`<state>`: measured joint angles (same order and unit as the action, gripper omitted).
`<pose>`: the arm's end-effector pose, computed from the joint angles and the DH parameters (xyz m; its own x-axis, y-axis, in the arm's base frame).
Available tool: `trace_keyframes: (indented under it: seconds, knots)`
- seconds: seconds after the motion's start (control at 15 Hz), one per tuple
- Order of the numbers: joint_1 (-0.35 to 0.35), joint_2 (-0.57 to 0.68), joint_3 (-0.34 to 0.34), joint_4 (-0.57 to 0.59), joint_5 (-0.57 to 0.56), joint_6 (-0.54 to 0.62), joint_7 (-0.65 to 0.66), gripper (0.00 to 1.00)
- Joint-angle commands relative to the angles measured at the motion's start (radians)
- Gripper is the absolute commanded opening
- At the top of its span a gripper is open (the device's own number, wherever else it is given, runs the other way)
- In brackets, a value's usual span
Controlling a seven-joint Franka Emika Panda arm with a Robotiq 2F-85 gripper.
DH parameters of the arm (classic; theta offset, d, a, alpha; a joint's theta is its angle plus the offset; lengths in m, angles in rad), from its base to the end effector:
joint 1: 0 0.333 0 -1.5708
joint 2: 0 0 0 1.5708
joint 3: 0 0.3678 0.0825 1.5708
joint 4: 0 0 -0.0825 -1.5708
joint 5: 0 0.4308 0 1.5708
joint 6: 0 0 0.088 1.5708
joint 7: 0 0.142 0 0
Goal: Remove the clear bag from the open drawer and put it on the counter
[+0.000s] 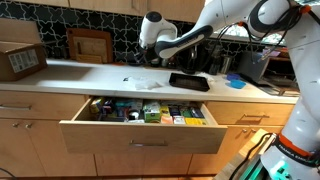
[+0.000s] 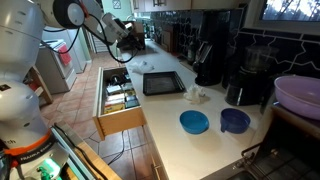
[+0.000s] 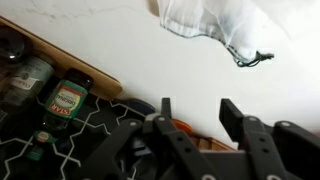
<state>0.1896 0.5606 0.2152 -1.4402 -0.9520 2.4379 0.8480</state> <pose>0.7884 0.2757 0.4200 0.7425 0.1851 0.6438 -0.0109 -0.9576 0.2879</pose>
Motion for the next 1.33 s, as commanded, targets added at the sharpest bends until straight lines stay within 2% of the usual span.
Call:
trace_keyframes:
  seconds: [0.0,0.13,0.33,0.47,0.73,0.93,1.0,1.13,1.27]
  knots:
    - [0.004,-0.141,0.002,-0.119,0.246,-0.148,-0.213,0.87]
    - [0.016,-0.229,-0.021,-0.189,0.343,-0.259,-0.271,1.0]
    - [0.017,-0.366,-0.038,-0.306,0.481,-0.42,-0.345,1.0]
    - [-0.002,-0.459,-0.034,-0.397,0.604,-0.484,-0.431,1.0]
    - [-0.034,-0.646,-0.044,-0.607,0.832,-0.527,-0.653,1.0]
    - [-0.043,-0.771,-0.07,-0.771,0.892,-0.477,-0.813,1.0]
    - [-0.036,-0.658,-0.052,-0.627,0.846,-0.53,-0.721,1.0]
    - [-0.042,-0.723,-0.062,-0.707,0.862,-0.514,-0.777,1.0]
    - [-0.043,-0.749,-0.063,-0.736,0.864,-0.505,-0.79,1.0]
